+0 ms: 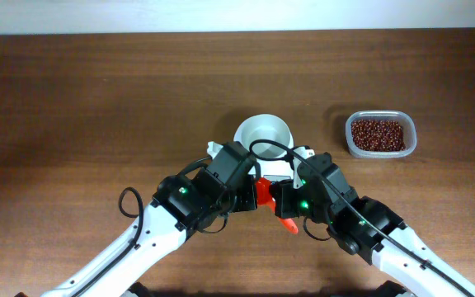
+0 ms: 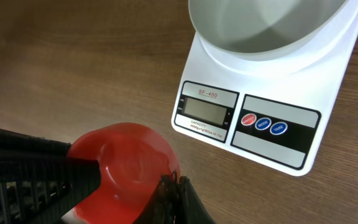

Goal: Scoop and weigh 50g on scale

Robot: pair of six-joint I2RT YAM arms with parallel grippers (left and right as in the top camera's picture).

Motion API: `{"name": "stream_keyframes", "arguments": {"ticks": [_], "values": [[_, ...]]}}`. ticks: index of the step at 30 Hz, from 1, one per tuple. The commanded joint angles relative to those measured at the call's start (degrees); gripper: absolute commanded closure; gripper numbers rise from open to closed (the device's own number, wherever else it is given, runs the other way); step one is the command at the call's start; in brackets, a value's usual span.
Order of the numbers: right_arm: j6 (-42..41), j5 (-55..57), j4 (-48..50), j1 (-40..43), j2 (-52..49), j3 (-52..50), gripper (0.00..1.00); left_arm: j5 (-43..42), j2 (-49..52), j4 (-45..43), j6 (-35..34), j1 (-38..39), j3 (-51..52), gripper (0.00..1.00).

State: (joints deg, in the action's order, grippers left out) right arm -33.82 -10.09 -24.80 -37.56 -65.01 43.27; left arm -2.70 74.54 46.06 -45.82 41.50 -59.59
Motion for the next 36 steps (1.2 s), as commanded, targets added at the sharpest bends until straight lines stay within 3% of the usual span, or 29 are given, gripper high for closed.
{"name": "stream_keyframes", "arguments": {"ticks": [1,10,13,22,27,31,36], "values": [[1.07,-0.81,0.17,-0.2,0.37,1.22,0.96,2.03,0.42,0.28,1.18,0.09,-0.11,0.79],[1.07,-1.86,0.22,-0.2,0.37,1.22,0.96,1.6,1.66,0.0,1.16,0.13,0.0,0.81],[1.09,-2.19,0.22,-0.2,0.37,1.22,0.96,1.44,3.89,-0.13,1.16,0.13,0.0,1.0],[1.09,-1.27,0.22,-0.2,0.37,1.22,0.95,3.13,4.07,-0.13,1.18,0.07,-0.02,1.0],[1.07,-0.2,0.2,-0.2,0.37,1.22,0.87,3.17,4.02,-0.13,1.16,0.07,-0.02,1.0],[2.56,0.22,0.13,0.17,1.57,1.33,0.72,5.99,4.02,-0.17,1.14,-0.2,-0.04,1.0],[2.54,-0.13,-1.99,5.81,6.38,1.33,0.59,5.99,3.98,-0.15,1.14,-3.15,-0.02,1.0]]}}
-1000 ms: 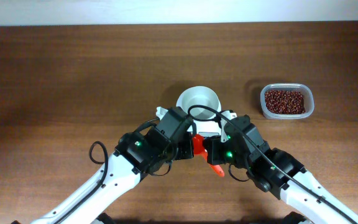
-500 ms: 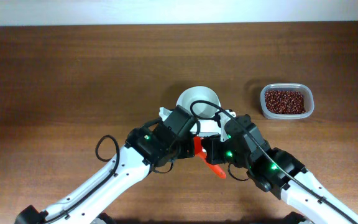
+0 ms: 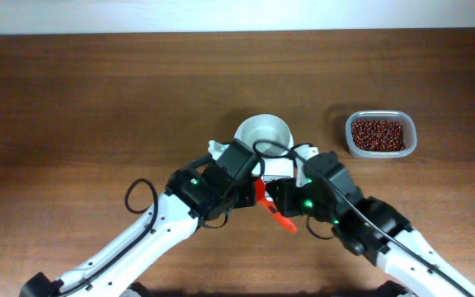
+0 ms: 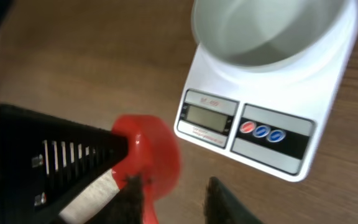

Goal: Scoop and weigh 50g on scale

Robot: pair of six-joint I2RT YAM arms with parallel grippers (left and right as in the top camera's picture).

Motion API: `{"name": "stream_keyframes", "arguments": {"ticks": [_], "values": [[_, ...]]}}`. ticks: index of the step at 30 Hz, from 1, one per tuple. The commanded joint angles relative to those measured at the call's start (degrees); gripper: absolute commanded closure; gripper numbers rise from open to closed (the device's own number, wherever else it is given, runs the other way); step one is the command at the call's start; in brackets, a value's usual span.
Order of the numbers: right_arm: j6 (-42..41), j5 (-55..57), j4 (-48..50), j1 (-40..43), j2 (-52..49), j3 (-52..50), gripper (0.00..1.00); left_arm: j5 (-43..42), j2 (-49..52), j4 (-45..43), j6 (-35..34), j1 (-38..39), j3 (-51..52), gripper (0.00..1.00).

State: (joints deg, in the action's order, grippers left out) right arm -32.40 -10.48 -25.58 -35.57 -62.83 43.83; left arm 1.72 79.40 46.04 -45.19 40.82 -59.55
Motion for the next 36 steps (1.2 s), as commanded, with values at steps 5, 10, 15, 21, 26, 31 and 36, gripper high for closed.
{"name": "stream_keyframes", "arguments": {"ticks": [5,10,15,21,26,31,36], "values": [[1.16,0.17,-9.94,12.61,10.82,0.76,0.55,0.42,-1.51,-0.13,0.5,-6.27,-0.11,1.0],[1.16,-7.15,-16.04,18.27,14.62,0.7,0.47,0.48,-4.24,-0.57,-1.7,-9.6,-0.24,1.0],[5.29,-18.01,-13.68,18.29,13.03,-0.96,0.47,-0.07,-8.2,0.85,-12.98,-13.94,-0.24,1.0],[7.85,-31.15,-0.35,18.29,7.5,-3.28,0.57,-2.12,-11.34,8.96,-27.1,-15.02,-0.24,1.0],[8.72,-35.45,4.83,18.27,2.03,-3.3,0.57,-4.55,-12.24,11.65,-32.65,-15.02,-0.24,1.0],[9.94,-43.98,12.31,15.39,-3.56,-3.3,0.52,-4.31,-12.24,11.54,-32.61,-15.02,-0.24,1.0],[9.92,-42.62,17.77,9.99,-5.2,-3.3,0.47,-3.91,-12.24,11.76,-32.52,-14.99,-0.24,1.0]]}}
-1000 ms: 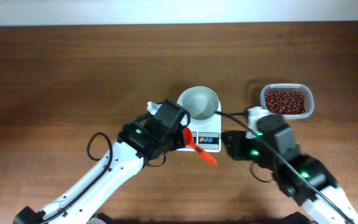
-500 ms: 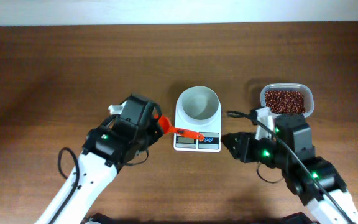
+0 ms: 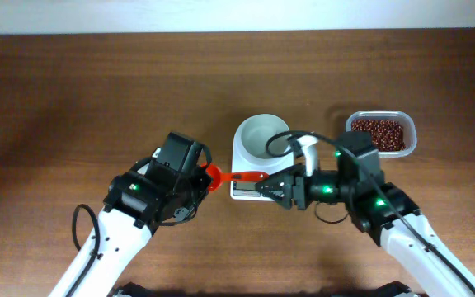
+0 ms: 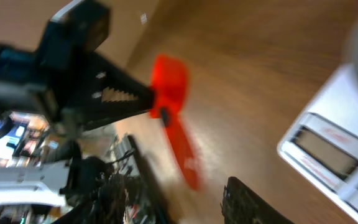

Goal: Scoop and weigh 50g on scale

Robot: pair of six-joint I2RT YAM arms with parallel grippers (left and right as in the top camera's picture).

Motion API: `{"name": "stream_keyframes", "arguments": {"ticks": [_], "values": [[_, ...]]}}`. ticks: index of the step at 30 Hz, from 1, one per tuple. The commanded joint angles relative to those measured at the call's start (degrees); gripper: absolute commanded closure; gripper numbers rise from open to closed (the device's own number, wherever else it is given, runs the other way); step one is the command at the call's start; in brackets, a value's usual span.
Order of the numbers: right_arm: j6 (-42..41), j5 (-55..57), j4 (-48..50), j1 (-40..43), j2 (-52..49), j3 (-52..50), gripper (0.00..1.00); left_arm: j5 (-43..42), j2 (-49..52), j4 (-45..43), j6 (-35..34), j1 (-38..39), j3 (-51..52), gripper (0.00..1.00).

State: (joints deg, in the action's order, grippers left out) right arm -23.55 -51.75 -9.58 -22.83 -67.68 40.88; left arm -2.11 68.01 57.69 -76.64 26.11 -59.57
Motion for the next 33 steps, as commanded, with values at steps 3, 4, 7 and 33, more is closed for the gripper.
{"name": "stream_keyframes", "arguments": {"ticks": [3,4,7,33], "values": [[1.05,1.66,2.73,-4.31,-0.35,-0.33,0.47,-0.39,-0.85,0.11,0.22,-0.28,-0.2,1.0],[1.03,1.62,3.02,-4.46,-0.35,-0.33,0.48,-0.76,-0.85,0.13,0.42,-0.28,-0.2,1.0],[0.63,1.62,3.13,-4.55,-0.37,-0.35,0.53,-3.26,-0.85,0.09,0.39,-0.24,-0.2,1.0],[1.64,6.67,-0.46,-4.55,-0.35,-0.33,0.45,-4.37,-0.85,-0.52,10.1,0.24,-0.2,1.0]]}}
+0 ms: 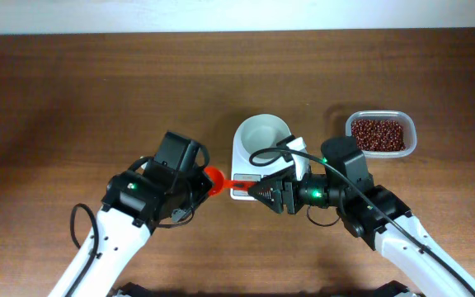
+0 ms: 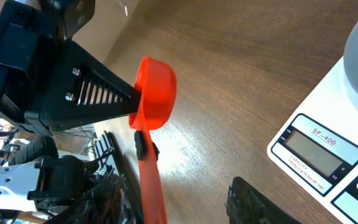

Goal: Scoop and weigh 50g on scale

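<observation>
My left gripper (image 1: 202, 176) is shut on the bowl end of the red scoop (image 2: 154, 93), held off the table left of the white scale (image 2: 328, 155). The scoop's handle (image 1: 239, 181) points right, into my right gripper (image 1: 256, 189). In the right wrist view the right gripper (image 2: 185, 196) is open: the handle lies against one finger and the other finger (image 2: 260, 205) stands well apart. An empty white bowl (image 1: 262, 136) sits on the scale. The scoop holds nothing that I can see.
A clear tub of dark red beans (image 1: 378, 134) stands to the right of the scale. Bare brown table (image 1: 97, 91) spreads to the left and behind. The right arm's cable (image 1: 275, 150) loops over the scale's front.
My right gripper has come a little to the left, so the scoop's handle now lies between its open fingers. The left gripper still holds the scoop's bowl in about the same place.
Both grippers were crowded together at the scale's front with the scoop between them, the right one looking shut by the scoop's bowl. Then the right gripper was open. Later the left gripper held the scoop out to the left; now its handle sits inside the right's open fingers.
</observation>
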Robot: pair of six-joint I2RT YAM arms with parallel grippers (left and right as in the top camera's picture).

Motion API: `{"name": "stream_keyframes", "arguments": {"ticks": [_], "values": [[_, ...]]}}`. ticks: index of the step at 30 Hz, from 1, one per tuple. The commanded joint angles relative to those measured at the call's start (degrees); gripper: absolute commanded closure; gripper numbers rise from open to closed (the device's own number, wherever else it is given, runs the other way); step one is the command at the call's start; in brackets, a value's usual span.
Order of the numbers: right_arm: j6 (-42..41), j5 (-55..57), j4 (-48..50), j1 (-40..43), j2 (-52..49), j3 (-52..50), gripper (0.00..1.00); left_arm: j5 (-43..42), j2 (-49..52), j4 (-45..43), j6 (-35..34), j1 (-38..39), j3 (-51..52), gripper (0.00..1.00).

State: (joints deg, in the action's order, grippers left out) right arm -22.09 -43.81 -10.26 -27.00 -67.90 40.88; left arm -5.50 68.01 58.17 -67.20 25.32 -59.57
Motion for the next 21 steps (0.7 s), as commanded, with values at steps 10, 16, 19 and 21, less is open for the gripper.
{"name": "stream_keyframes", "arguments": {"ticks": [10,16,19,21], "values": [[-4.44,-2.27,1.55,-0.37,-0.13,-0.33,0.56,-0.52,-0.83,-1.11,-2.21,3.56,-0.15,1.0],[-6.75,-4.02,1.73,-0.57,-0.13,-0.35,0.6,-0.76,-0.83,-1.9,-2.64,3.56,-0.15,1.0],[-6.75,-3.98,2.14,-1.68,-0.13,-0.33,0.61,-1.01,-0.83,-1.92,-2.62,3.56,-0.15,1.0],[-6.75,-3.98,2.93,-2.43,-0.13,-0.33,0.62,-0.94,-0.83,-1.95,-2.62,3.96,-0.15,1.0]]}}
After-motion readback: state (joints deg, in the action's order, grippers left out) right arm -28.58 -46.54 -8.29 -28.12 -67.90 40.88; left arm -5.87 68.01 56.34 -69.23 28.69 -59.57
